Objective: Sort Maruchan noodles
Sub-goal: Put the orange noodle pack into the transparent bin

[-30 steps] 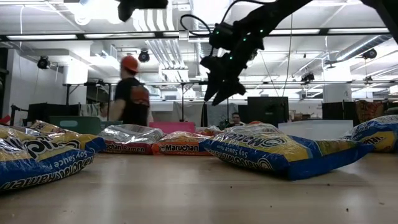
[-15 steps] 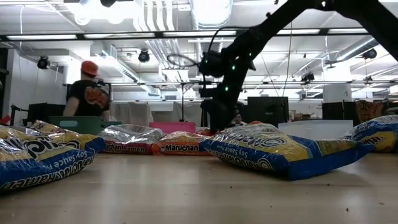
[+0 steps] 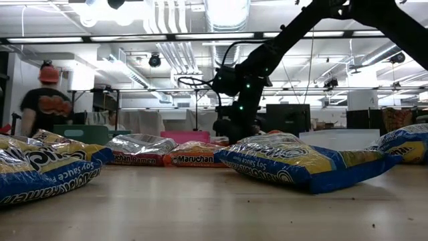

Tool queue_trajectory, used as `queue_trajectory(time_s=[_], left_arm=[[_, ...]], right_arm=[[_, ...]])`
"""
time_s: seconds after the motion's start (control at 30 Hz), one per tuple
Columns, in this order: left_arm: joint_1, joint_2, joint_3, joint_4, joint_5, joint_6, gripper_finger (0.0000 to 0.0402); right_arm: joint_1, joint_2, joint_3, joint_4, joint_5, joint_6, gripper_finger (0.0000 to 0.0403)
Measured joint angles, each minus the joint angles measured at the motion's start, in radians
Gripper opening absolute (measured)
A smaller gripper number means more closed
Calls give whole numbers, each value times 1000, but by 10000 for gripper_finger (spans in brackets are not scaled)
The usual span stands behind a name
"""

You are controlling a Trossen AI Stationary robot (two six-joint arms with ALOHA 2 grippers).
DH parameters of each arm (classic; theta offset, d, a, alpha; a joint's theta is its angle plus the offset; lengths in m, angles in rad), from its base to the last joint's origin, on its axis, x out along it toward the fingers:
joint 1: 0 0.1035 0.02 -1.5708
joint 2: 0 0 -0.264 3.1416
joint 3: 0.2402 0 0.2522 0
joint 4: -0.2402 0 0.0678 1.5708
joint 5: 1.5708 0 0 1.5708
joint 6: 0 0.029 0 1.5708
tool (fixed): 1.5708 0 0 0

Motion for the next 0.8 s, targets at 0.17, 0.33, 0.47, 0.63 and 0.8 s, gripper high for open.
queue_trajectory(time_s=[0.17,0.33,0.47,0.63,0.8], left_arm=[[1,0,0,8,-14,3,39],[1,0,0,17,-24,3,39],[1,0,0,21,-29,3,39],[0,0,0,28,-29,4,39],[0,0,0,61,-31,14,39]], right_arm=[[-11,-25,0,-5,-21,-7,21],[-20,-64,15,-43,-103,11,12],[-27,-130,35,-99,-130,31,10],[-60,-212,107,-238,-256,54,10],[-126,-244,268,-483,-420,96,9]])
